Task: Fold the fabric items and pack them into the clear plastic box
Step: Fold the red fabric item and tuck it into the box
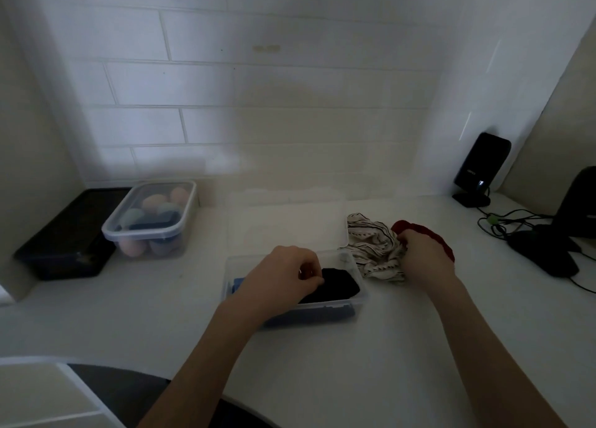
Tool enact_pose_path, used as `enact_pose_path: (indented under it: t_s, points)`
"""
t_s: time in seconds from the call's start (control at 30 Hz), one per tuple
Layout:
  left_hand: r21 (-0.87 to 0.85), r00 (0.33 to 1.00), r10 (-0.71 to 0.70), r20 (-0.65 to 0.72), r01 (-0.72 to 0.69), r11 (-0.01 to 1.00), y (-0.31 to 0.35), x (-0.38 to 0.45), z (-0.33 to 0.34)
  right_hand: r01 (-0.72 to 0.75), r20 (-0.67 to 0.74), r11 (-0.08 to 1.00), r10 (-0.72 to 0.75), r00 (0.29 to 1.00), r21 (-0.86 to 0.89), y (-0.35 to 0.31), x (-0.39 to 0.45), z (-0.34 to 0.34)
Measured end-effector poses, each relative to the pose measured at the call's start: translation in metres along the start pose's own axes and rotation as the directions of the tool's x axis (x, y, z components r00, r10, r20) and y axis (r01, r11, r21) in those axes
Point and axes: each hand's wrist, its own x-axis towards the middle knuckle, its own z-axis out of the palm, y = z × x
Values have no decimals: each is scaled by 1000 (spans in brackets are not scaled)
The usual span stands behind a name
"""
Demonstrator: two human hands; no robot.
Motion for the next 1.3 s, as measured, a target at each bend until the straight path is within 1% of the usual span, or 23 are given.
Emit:
enact_pose_path:
  t_s: [0.07, 0.13, 0.2, 0.23, 0.27, 0.3, 0.37, 0.43, 0.5, 0.53, 0.6, 0.7, 0.77, 0.8, 0.87, 0.93, 1.03, 1.07, 1.1, 1.13, 1.2, 1.23, 1.3]
  points:
    - [-6, 1000, 0, -4, 0, 1000, 0, 0, 0, 29, -20, 998, -28, 999, 52, -3, 1, 2]
    - [-16, 1000, 3, -4, -3, 1000, -1, 0, 1, 17, -58, 995, -11, 998, 95, -11, -3, -2]
    - [-26, 1000, 7, -5, -7, 1000, -1, 0, 0, 45, -214, 996, -27, 976, 80, -22, -7, -14]
    - [-30, 1000, 13, -11, -13, 999, -1, 0, 0, 91, -294, 989, -52, 955, 120, -29, -10, -23]
    - [-46, 999, 20, -28, -21, 999, -1, 0, 0, 149, -338, 961, -64, 939, 233, -39, -14, -32]
    - [-89, 998, 20, -62, -26, 996, 1, 0, -1, 203, -330, 891, -63, 942, 406, -49, -19, -41]
    - [-328, 985, -56, -164, -1, 945, 6, 2, -5, 214, -191, 649, -107, 976, 730, -70, -32, -58]
    - [-624, 964, -185, -190, 26, 781, 11, 5, -11, 97, 4, 355, -273, 962, 930, -88, -49, -72]
    - [-762, 967, -233, -101, 75, 643, 11, 6, -16, -117, 131, 59, -442, 888, 991, -103, -62, -80]
    - [-802, 974, -222, -40, 102, 589, 12, 5, -18, -197, 160, -24, -495, 854, 980, -108, -66, -82]
    - [-879, 986, -157, 48, 116, 462, 13, 1, -21, -289, 194, -90, -550, 813, 953, -116, -71, -82]
    - [-965, 990, -113, 84, 109, 239, 11, -5, -24, -357, 201, -159, -591, 781, 920, -122, -73, -78]
    - [-991, 981, -168, 96, 110, 75, 8, -8, -28, -355, 197, -168, -585, 787, 919, -122, -71, -75]
    - [-995, 976, -194, 98, 99, -4, 7, -9, -30, -345, 201, -144, -585, 785, 927, -120, -70, -75]
    - [-992, 972, -220, 76, 52, -111, 6, -13, -34, -319, 229, -42, -608, 760, 947, -117, -70, -73]
    - [-984, 977, -211, 28, -10, -177, 2, -15, -38, -272, 258, 77, -637, 727, 959, -116, -71, -70]
    - [-957, 978, -204, -47, -103, -272, -4, -18, -43, -60, 196, 235, -610, 768, 970, -118, -72, -63]
    - [-955, 973, -216, -79, -136, -263, -7, -20, -44, 4, 170, 276, -603, 779, 961, -119, -73, -61]
    - [-966, 963, -243, -115, -166, -199, -10, -22, -45, 41, 158, 303, -601, 784, 952, -121, -74, -60]
    - [-981, 947, -284, -149, -179, -82, -13, -25, -45, 60, 155, 321, -603, 783, 945, -122, -74, -59]
    - [-955, 892, -391, -227, -125, 269, -19, -32, -43, 106, 153, 367, -611, 777, 924, -125, -77, -54]
    - [-893, 856, -434, -281, -68, 444, -22, -37, -42, 135, 157, 402, -613, 775, 906, -127, -78, -52]
    - [-698, 811, -438, -388, 51, 714, -27, -46, -42, 132, 195, 454, -604, 773, 881, -132, -83, -43]
